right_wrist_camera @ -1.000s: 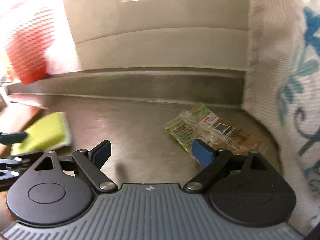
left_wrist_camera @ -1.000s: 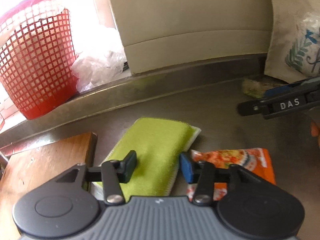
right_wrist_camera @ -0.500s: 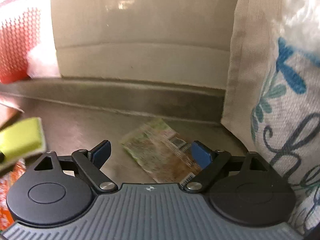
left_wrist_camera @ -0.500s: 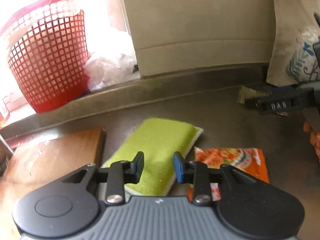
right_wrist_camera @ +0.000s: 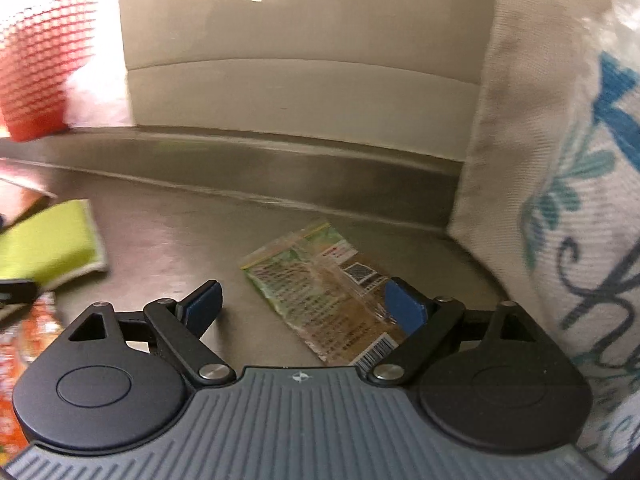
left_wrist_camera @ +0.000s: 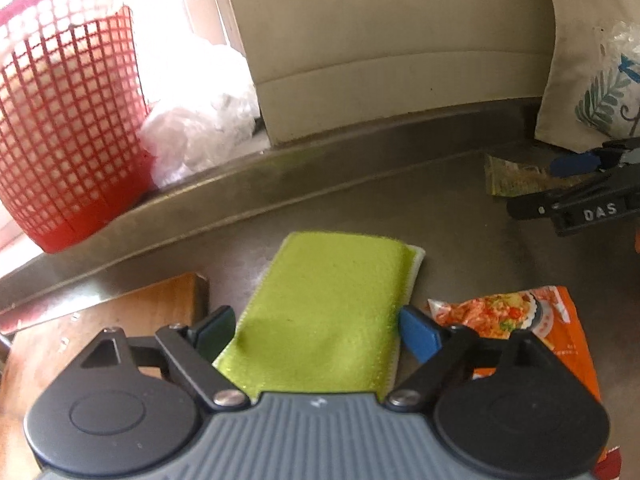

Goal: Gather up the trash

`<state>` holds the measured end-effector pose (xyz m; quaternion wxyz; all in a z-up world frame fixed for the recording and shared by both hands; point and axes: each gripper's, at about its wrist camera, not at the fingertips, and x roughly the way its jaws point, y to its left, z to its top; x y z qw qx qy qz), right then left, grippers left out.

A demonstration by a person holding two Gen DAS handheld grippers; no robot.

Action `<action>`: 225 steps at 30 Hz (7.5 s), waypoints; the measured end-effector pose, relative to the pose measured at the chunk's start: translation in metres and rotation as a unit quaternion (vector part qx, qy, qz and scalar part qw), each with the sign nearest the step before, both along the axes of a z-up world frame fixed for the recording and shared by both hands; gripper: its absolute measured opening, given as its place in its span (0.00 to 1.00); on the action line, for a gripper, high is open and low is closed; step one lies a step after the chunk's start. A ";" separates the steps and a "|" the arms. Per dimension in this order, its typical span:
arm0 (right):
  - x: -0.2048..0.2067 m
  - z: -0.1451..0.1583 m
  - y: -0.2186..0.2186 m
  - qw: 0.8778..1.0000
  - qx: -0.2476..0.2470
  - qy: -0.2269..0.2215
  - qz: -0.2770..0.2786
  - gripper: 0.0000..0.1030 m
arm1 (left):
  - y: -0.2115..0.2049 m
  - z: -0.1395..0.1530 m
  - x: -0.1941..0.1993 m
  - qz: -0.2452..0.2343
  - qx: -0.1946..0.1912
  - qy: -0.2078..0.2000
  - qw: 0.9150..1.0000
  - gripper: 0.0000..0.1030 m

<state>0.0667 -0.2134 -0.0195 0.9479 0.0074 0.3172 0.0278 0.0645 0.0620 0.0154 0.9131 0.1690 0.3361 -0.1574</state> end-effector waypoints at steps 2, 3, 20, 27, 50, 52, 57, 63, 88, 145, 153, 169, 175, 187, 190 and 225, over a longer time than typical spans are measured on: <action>-0.001 0.003 -0.002 0.999 0.032 0.003 0.016 1.00 | 0.000 -0.004 0.002 -0.001 -0.001 0.002 1.000 0.86; -0.002 0.005 -0.005 0.998 0.057 0.005 0.023 1.00 | 0.002 -0.004 0.003 0.000 -0.008 0.003 1.000 0.86; -0.010 0.006 0.001 0.997 0.061 0.009 0.055 1.00 | -0.005 -0.002 -0.013 0.017 -0.008 -0.024 1.000 0.59; -0.010 0.002 0.021 0.995 -0.009 0.011 0.096 1.00 | -0.003 0.006 -0.019 0.035 -0.035 -0.020 0.999 0.44; -0.009 0.010 0.010 0.981 0.119 0.021 0.150 0.63 | 0.017 0.014 -0.067 0.100 -0.093 -0.002 0.991 0.08; -0.009 0.013 0.009 0.977 0.145 0.021 0.157 0.63 | 0.022 0.018 -0.072 0.107 -0.104 -0.003 0.989 0.07; -0.011 0.013 0.007 0.968 0.187 0.026 0.163 0.62 | 0.025 0.025 -0.084 0.107 -0.096 -0.027 0.989 0.08; -0.020 0.010 0.022 0.961 0.209 0.031 0.179 0.61 | 0.006 0.026 -0.089 0.077 -0.035 -0.068 0.994 0.42; -0.039 0.038 0.071 0.945 0.218 -0.001 0.243 0.61 | 0.044 0.056 -0.130 0.201 -0.023 -0.089 0.975 0.18; -0.328 0.009 0.465 0.827 -0.042 0.118 0.548 0.61 | 0.320 -0.043 -0.433 0.529 -0.228 0.017 0.817 0.19; -0.318 -0.009 0.487 0.826 -0.057 0.138 0.543 0.68 | 0.329 -0.069 -0.419 0.522 -0.216 0.048 0.824 0.20; -0.335 0.032 0.474 0.825 -0.031 0.111 0.554 0.96 | 0.323 -0.039 -0.408 0.521 -0.146 0.039 0.840 0.74; -0.328 0.044 0.456 0.841 -0.009 0.099 0.532 0.97 | 0.316 -0.024 -0.401 0.514 -0.127 0.024 0.848 0.79; -0.316 0.056 0.418 0.868 0.041 0.078 0.489 0.97 | 0.299 -0.006 -0.395 0.508 -0.084 0.015 0.857 0.86; -0.318 0.056 0.421 0.874 0.048 0.070 0.478 0.97 | 0.293 -0.002 -0.394 0.504 -0.080 0.012 0.860 0.86; -0.297 0.055 0.333 0.925 0.122 0.020 0.359 0.97 | 0.209 0.037 -0.357 0.439 -0.023 -0.013 0.898 0.91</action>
